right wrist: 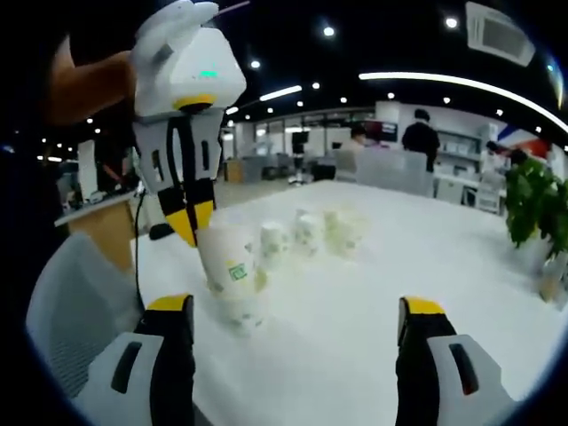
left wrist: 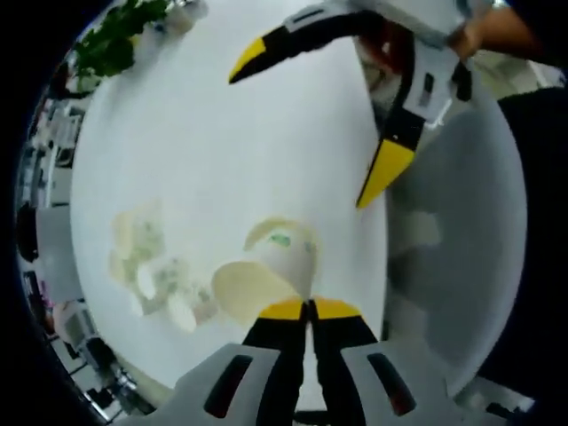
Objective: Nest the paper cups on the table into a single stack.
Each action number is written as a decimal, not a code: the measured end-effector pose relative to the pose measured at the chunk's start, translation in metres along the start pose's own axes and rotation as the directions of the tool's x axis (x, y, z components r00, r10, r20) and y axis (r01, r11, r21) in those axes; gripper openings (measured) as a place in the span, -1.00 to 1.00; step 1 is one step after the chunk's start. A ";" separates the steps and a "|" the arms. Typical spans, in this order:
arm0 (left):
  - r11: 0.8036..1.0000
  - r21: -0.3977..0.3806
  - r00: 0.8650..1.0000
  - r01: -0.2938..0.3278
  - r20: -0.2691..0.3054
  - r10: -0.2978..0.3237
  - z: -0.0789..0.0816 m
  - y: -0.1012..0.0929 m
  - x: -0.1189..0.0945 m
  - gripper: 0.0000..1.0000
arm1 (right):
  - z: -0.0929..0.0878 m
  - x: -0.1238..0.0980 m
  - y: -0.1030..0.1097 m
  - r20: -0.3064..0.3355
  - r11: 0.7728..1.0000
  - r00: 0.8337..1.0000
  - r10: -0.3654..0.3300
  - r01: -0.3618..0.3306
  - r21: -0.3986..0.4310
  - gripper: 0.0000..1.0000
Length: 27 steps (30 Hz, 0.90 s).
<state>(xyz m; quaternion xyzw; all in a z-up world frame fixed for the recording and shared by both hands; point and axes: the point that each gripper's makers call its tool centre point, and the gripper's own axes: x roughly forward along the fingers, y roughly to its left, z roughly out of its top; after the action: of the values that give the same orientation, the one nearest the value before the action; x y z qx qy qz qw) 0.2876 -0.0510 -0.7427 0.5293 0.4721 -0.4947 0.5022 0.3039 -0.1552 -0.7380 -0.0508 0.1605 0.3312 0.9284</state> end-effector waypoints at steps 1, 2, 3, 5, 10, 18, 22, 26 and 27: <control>1.000 -0.003 1.000 0.001 -0.002 -0.001 0.000 0.000 0.002 -1.00 | 0.000 0.000 0.000 0.000 1.000 1.000 0.000 0.000 0.000 0.87; 1.000 -0.004 1.000 0.004 -0.005 -0.004 0.000 -0.001 0.004 -1.00 | -0.001 0.000 0.000 -0.001 1.000 1.000 -0.001 0.001 0.002 0.87; 1.000 -0.008 1.000 0.007 -0.005 -0.007 0.000 -0.001 0.006 -1.00 | -0.001 0.000 0.000 -0.001 1.000 1.000 -0.001 0.001 0.003 0.87; 1.000 -0.019 1.000 0.010 -0.005 -0.010 0.001 -0.001 0.010 -1.00 | -0.001 0.000 0.000 -0.001 1.000 1.000 -0.003 0.003 0.004 0.87; 1.000 -0.011 1.000 -0.006 -0.022 0.006 -0.002 0.003 0.018 -1.00 | -0.003 0.000 0.001 -0.003 1.000 1.000 -0.001 0.001 0.005 0.86; 0.997 0.046 0.995 -0.063 -0.079 0.066 -0.008 0.010 0.028 -1.00 | -0.003 -0.001 0.000 0.000 1.000 1.000 -0.004 0.004 0.010 0.86; 0.997 0.050 0.995 -0.056 -0.080 0.060 -0.006 0.008 0.030 -1.00 | -0.002 -0.002 0.001 0.001 1.000 1.000 -0.005 0.005 0.010 0.86; 0.999 0.037 0.997 -0.036 -0.072 0.038 -0.004 0.002 0.035 -0.99 | -0.003 -0.002 0.000 0.002 1.000 1.000 -0.007 0.007 0.012 0.86; 0.999 0.029 0.997 -0.030 -0.071 0.032 -0.004 0.001 0.036 -0.99 | -0.003 -0.001 0.000 0.002 1.000 1.000 -0.007 0.007 0.012 0.86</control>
<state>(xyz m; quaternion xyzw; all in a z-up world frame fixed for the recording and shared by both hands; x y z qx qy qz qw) 0.2908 -0.0470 -0.7786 0.5610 0.4746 -0.4741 0.4850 0.3023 -0.1568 -0.7400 -0.0453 0.1615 0.3272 0.9300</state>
